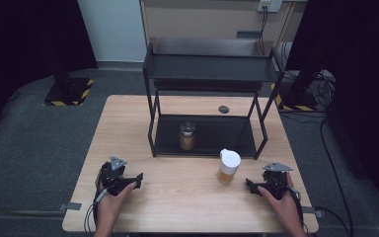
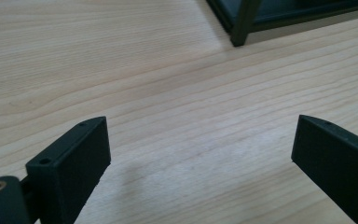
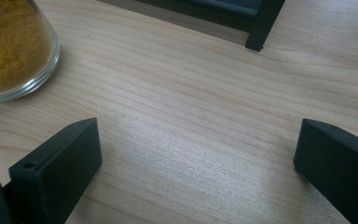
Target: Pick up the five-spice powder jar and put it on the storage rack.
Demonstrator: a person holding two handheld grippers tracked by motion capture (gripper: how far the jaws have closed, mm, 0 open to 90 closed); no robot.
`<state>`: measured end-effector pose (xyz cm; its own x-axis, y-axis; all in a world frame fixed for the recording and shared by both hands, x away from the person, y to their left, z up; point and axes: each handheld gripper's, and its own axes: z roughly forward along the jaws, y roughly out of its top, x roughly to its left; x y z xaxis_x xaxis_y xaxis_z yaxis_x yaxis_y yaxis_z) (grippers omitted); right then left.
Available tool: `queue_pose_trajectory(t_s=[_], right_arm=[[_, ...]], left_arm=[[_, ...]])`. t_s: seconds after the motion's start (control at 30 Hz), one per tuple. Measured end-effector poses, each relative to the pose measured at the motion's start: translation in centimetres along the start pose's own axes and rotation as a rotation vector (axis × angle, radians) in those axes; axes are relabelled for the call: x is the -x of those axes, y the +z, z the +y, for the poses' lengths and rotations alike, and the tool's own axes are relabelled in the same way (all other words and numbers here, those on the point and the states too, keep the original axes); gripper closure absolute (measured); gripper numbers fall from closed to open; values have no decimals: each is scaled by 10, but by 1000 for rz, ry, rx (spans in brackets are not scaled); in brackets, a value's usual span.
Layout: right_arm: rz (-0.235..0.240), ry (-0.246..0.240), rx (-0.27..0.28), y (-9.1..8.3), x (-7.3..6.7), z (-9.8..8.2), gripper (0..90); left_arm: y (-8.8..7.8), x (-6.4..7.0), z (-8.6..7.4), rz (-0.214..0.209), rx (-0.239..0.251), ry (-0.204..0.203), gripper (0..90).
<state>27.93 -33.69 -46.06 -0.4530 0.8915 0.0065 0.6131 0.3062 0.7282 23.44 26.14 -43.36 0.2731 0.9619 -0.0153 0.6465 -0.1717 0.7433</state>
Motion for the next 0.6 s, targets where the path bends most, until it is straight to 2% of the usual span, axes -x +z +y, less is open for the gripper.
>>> queue_pose_trajectory(t_s=[0.6], right_arm=[[5,-1,-3,-4,-1,-3,18]], left_arm=[[8,-2,-3,5,-5,10,31]])
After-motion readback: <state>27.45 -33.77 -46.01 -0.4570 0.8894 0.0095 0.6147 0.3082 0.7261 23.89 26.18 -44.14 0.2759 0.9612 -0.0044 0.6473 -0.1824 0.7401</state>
